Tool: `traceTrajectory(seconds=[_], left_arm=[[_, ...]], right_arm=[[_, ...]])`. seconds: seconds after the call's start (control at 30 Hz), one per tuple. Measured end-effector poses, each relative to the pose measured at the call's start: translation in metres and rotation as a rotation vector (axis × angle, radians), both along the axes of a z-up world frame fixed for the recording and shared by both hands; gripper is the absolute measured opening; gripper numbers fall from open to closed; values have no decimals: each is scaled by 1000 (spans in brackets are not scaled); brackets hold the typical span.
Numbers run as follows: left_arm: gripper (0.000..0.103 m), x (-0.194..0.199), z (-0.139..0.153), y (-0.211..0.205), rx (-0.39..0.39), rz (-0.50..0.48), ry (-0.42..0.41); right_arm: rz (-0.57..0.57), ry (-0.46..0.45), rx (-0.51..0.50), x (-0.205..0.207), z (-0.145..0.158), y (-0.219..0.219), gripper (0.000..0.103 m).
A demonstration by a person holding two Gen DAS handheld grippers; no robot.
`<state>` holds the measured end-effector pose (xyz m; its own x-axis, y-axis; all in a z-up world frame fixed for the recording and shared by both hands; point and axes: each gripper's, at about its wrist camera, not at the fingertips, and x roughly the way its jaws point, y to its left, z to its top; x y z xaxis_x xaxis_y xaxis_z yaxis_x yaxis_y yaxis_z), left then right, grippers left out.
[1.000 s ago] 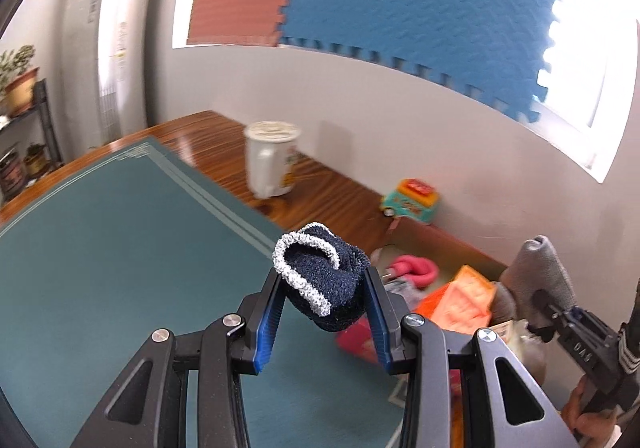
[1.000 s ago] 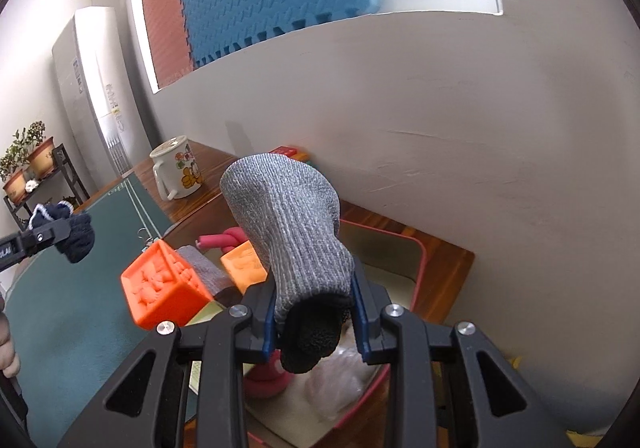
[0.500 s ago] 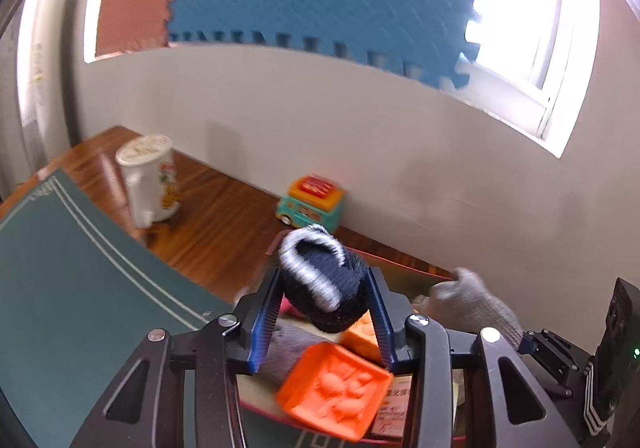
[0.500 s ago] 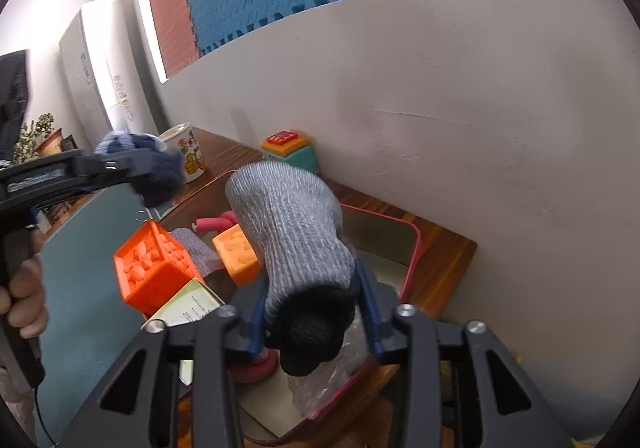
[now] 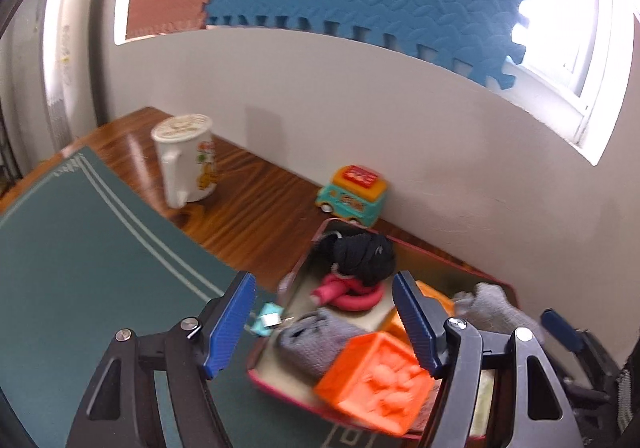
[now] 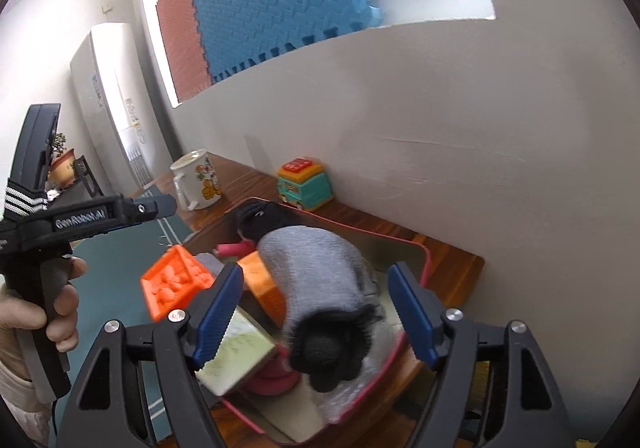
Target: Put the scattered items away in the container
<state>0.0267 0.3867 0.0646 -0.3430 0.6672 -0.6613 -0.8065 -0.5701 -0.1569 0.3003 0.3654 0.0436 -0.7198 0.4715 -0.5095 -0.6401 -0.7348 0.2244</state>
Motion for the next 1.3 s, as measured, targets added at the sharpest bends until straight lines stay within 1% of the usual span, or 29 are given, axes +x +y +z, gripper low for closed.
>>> traceTrajectory(seconds=[0.17,0.33,0.4,0.5,0.53,0.6,0.67,0.73,0.77,0.9,1.03,1.07,1.17,1.3], left_arm=[[73,-5,2,-23,-25,63,44],[73,-10,4,-47,-19,100,31],[73,-8,6,-55,-17,107,40],[73,2,10,-66,-29,113,86],[73,6,10,-68,-34,111,101],[83,13,12,-74,-39,109,128],[84,22,13,-81,-38,111,160],[84,30,15,-87,-40,112,177],[84,35,15,-89,-41,111,182],[84,49,18,-98,-39,107,192],[85,61,21,-104,-35,93,176],[86,64,21,-105,-32,89,172],[103,71,22,-106,-33,86,171],[102,77,22,-105,-24,58,144]], right_arm=[[35,17,26,-9,11,-18,79],[58,23,37,-16,18,-34,81],[61,14,41,-16,19,-40,83],[65,-7,39,-14,20,-46,84],[67,-16,36,-13,20,-48,86],[68,-36,25,-8,18,-52,88],[70,-57,13,-4,15,-56,91],[62,-77,19,1,14,-62,102],[57,-87,25,4,13,-65,102],[44,-108,38,13,15,-74,102],[22,-119,45,19,18,-79,102],[16,-123,47,20,19,-79,102],[3,-125,47,25,20,-80,102],[-11,-120,44,31,21,-78,102]])
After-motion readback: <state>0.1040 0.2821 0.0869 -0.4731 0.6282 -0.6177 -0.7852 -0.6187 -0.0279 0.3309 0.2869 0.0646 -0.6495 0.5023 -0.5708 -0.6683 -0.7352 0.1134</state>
